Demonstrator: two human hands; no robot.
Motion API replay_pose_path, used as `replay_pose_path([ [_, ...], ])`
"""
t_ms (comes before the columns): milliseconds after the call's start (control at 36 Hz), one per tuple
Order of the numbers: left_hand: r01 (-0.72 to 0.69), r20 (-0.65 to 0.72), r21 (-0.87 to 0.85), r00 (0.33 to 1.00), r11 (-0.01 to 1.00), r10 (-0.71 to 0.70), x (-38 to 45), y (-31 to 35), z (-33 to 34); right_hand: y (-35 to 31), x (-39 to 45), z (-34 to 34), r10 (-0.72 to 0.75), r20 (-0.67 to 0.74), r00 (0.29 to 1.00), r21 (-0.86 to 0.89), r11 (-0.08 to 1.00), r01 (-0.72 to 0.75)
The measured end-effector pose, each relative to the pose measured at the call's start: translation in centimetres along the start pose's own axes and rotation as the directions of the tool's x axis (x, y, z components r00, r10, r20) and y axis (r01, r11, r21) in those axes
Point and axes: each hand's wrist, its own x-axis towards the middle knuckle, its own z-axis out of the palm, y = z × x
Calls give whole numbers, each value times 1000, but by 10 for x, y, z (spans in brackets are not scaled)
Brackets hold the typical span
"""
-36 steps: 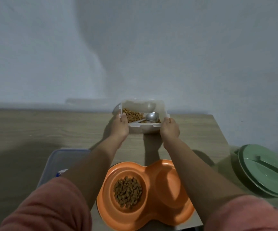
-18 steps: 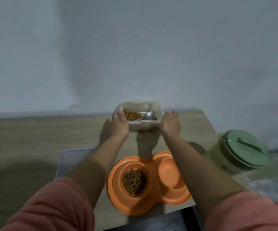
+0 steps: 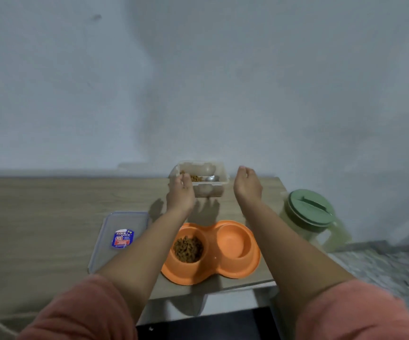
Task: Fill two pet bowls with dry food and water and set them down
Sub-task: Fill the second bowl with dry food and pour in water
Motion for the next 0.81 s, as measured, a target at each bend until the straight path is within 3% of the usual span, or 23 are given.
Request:
replay_pose_path([
  [417,44,-149,41,988,998,-38,-122,-43,71,37,-17,-96,-161,118,980,-57,984,169],
  [806,138,-81,269,989,953,-120,-180,-101,130,98,-18,-164,-369,77,926,-172,910,377],
])
